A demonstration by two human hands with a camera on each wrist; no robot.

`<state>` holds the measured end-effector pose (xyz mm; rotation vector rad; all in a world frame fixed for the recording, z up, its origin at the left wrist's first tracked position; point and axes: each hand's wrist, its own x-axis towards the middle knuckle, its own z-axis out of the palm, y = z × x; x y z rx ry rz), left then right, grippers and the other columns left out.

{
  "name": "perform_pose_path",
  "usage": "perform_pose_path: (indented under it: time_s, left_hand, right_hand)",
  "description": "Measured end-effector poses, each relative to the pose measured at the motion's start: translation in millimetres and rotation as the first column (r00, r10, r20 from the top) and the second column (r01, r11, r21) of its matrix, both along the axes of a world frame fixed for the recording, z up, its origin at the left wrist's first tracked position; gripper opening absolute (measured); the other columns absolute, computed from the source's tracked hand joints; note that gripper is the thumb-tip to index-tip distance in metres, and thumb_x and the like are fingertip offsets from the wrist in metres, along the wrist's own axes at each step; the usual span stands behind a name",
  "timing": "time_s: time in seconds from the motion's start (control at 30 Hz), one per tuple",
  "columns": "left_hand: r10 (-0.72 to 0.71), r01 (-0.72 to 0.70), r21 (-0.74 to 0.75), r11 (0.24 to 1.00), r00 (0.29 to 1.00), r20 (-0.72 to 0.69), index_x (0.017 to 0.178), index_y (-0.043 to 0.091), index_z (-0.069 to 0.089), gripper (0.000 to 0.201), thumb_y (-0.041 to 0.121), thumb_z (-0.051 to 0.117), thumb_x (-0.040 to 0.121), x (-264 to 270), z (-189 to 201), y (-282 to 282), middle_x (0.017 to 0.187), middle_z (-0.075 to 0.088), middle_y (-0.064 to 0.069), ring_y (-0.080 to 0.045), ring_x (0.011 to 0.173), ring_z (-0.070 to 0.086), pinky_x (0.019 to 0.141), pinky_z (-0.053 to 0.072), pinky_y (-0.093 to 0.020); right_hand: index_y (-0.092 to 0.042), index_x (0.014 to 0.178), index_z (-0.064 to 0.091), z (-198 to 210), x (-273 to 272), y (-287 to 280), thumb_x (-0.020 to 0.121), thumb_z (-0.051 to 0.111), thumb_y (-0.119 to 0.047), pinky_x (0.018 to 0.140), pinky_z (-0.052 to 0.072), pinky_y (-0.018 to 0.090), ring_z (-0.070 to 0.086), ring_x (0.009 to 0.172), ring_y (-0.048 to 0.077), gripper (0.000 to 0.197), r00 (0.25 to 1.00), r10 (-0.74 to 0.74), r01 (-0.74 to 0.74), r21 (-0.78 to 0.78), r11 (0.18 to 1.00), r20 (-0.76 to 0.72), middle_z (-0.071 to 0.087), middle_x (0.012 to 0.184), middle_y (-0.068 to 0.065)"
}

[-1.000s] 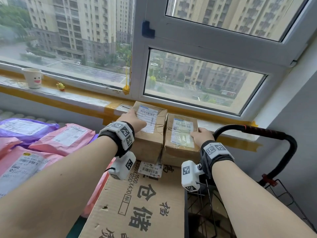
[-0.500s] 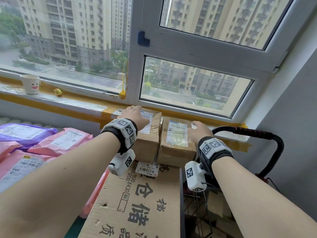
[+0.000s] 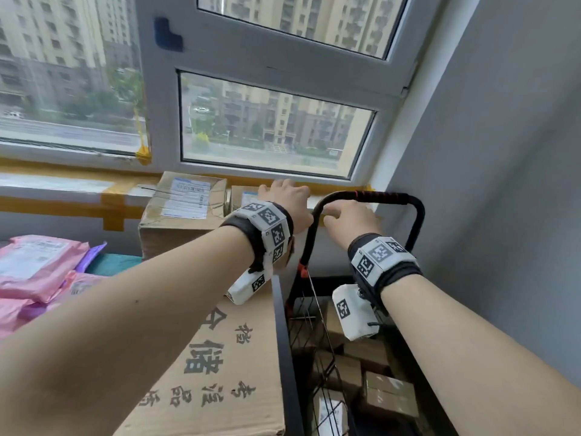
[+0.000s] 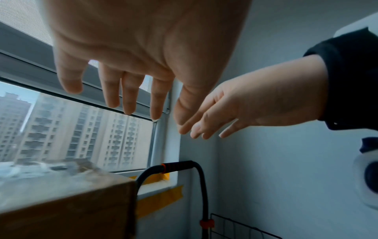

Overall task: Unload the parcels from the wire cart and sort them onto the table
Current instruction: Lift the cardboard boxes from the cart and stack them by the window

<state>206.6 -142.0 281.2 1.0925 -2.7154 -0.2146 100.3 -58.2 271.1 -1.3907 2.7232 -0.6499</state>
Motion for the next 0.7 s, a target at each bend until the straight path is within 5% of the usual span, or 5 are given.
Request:
perform_pose_path:
  time_s: [0.37,0.7]
  left_hand:
    - [-0.171,0.176,-0.036,0.984,0.981,0.095,0.137,0.025,0.043,0.053,0.039,0.053,0.087,-88,-19,106,0.143,0.037,-0.005,-0.026,0.135,0.030,0.110,0.025,-0.046]
    - [-0.141,0.125,0.093,0.988,0.973,0.182,0.133,0.024,0.046,0.047,0.035,0.051,0.088,-180,-72,234,0.140,0.038,-0.008,-0.029,0.131,0.034,0.108,0.028,-0.046]
  right_hand:
    - [-0.034,0.132,0.053,-22,-70,125,0.091,0.049,-0.030,0.103,0.041,0.036,0.046,0.126,0.025,0.041,0.986,-0.169,0.168,0.089,0.982,0.004,0.056,0.134,0.001]
    - [-0.032,0.133,0.050,-77,-164,266,0.091,0.050,-0.030,0.100,0.041,0.035,0.046,0.125,0.029,0.043,0.992,-0.123,0.113,0.218,0.969,0.036,0.056,0.133,0.004]
